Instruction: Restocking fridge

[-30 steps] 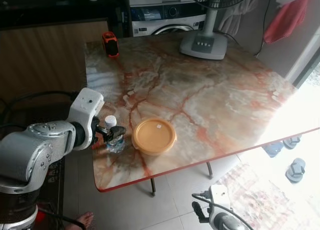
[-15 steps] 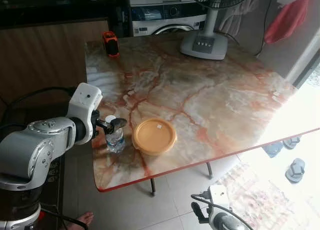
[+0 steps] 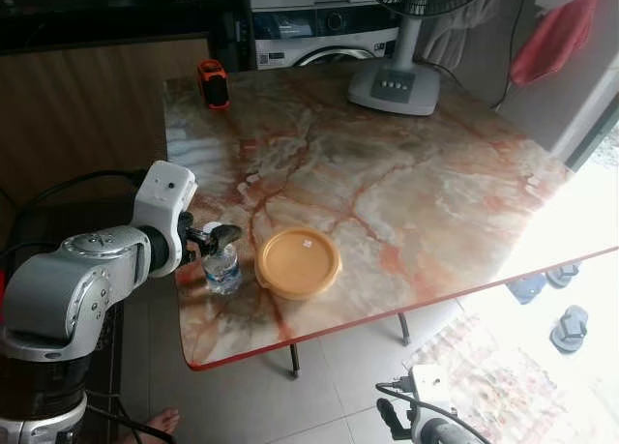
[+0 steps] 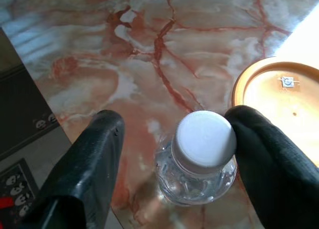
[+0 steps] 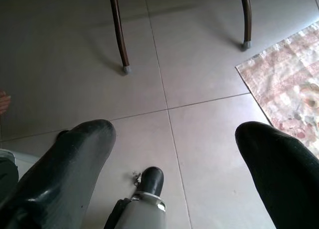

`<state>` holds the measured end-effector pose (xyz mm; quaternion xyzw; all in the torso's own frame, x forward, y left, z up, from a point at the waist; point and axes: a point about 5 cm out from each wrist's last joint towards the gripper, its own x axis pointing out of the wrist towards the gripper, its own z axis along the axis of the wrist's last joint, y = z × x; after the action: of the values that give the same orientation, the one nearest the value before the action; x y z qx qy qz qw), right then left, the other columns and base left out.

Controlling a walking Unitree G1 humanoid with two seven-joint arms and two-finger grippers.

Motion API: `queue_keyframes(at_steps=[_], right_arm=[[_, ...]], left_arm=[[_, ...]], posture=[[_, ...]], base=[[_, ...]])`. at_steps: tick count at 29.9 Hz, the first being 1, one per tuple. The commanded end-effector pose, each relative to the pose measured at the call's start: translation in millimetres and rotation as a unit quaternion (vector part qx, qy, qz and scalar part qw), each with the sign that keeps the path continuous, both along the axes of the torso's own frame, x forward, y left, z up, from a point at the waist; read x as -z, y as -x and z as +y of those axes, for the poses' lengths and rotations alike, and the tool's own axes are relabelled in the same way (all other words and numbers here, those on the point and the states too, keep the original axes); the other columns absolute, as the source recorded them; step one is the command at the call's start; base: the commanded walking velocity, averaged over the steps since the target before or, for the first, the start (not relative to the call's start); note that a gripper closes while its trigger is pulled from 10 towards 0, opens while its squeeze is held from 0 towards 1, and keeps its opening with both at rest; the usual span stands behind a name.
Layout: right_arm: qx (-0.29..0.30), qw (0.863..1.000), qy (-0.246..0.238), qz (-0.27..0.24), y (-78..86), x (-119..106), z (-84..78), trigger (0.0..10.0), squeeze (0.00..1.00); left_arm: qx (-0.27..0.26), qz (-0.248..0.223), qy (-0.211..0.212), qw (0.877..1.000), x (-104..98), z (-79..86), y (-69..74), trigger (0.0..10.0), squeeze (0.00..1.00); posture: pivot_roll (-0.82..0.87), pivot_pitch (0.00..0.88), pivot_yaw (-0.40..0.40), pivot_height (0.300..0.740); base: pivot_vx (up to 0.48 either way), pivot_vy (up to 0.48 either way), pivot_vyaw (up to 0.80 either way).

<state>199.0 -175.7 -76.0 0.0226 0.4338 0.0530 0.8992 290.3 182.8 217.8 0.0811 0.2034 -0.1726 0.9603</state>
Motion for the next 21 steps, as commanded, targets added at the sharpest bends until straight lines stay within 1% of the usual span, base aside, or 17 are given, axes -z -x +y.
queue_keyframes(at_steps=[1, 2, 3, 4, 5, 6, 7, 8, 9, 10, 15, 17, 21], right_arm=[[0.002, 1.0, 0.004, 0.006, 4.2, 1.5, -6.3, 10.0, 0.0], [0.004, 1.0, 0.005, 0.006, 5.3, 1.4, -10.6, 10.0, 0.0], [0.005, 1.0, 0.005, 0.007, 5.5, 1.4, -11.7, 10.0, 0.0], [0.004, 1.0, 0.005, 0.007, 5.7, 1.4, -12.5, 10.0, 0.0], [0.004, 1.0, 0.005, 0.007, 5.8, 1.4, -12.8, 10.0, 0.0], [0.004, 1.0, 0.005, 0.007, 6.1, 1.4, -13.4, 10.0, 0.0], [0.004, 1.0, 0.005, 0.007, 6.1, 1.4, -13.4, 10.0, 0.0], [0.004, 1.0, 0.005, 0.007, 6.3, 1.5, -13.6, 10.0, 0.0], [0.004, 1.0, 0.006, 0.008, 7.0, 1.8, -13.8, 10.0, 0.0], [0.004, 1.0, 0.006, 0.008, 7.4, 2.0, -13.6, 10.0, 0.0], [0.001, 1.0, 0.005, 0.011, 9.8, 3.8, -9.0, 10.0, 0.0], [-0.002, 1.0, 0.003, 0.012, 10.3, 4.9, -2.9, 10.0, 0.0], [-0.006, 1.0, 0.002, 0.012, 8.6, 4.7, 2.4, 10.0, 0.0]], left_arm=[[0.0, -0.008, 0.005, 1.0, -3.1, -0.8, -1.8, 10.0, 0.0], [0.004, -0.004, 0.008, 1.0, -2.6, -2.7, -2.4, 10.0, 0.0], [0.005, -0.003, 0.009, 1.0, -2.4, -3.2, -2.5, 10.0, 0.0], [0.006, -0.002, 0.009, 1.0, -2.2, -3.5, -2.9, 9.7, 0.0], [0.006, -0.002, 0.009, 1.0, -2.1, -3.5, -3.1, 9.7, 0.0], [0.005, -0.003, 0.007, 1.0, -1.9, -3.5, -3.7, 5.7, 0.0], [0.005, -0.003, 0.007, 1.0, -1.9, -3.5, -3.7, 5.7, 0.0], [0.005, -0.003, 0.007, 1.0, -1.9, -3.7, -3.8, 3.3, 0.0], [0.006, -0.002, 0.008, 1.0, -1.8, -4.7, -3.5, 0.2, 0.0], [0.008, -0.001, 0.008, 1.0, -1.4, -5.3, -3.1, 0.0, 0.0], [0.01, 0.003, 0.005, 1.0, 0.9, -5.2, -1.9, 0.0, 0.0], [0.008, 0.005, 0.002, 1.0, 1.3, -4.7, -1.4, 0.0, 0.0], [0.011, 0.006, 0.0, 1.0, 1.5, -5.1, -0.8, 0.0, 0.0]], posture=[[0.17, 0.031, -0.074, 0.74], [0.17, 0.031, -0.074, 0.74], [0.17, 0.031, -0.074, 0.74], [0.17, 0.032, -0.072, 0.74], [0.17, 0.032, -0.072, 0.74], [0.17, 0.032, -0.072, 0.74], [0.17, 0.032, -0.072, 0.74], [0.17, 0.032, -0.071, 0.74], [0.17, 0.032, -0.07, 0.74], [0.17, 0.033, -0.069, 0.74], [0.17, 0.033, -0.068, 0.74], [0.17, 0.033, -0.067, 0.74], [0.18, 0.033, -0.067, 0.74]], base=[[0.0, 0.0, 0.0], [0.0, 0.0, 0.0], [0.0, 0.0, 0.0], [0.0, 0.0, 0.0], [0.0, 0.0, 0.0], [0.0, 0.0, 0.0], [0.0, 0.0, 0.0], [0.0, 0.0, 0.0], [0.0, 0.0, 0.0], [0.0, 0.0, 0.0], [0.0, 0.0, 0.0], [0.0, 0.0, 0.0], [0.0, 0.0, 0.0]])
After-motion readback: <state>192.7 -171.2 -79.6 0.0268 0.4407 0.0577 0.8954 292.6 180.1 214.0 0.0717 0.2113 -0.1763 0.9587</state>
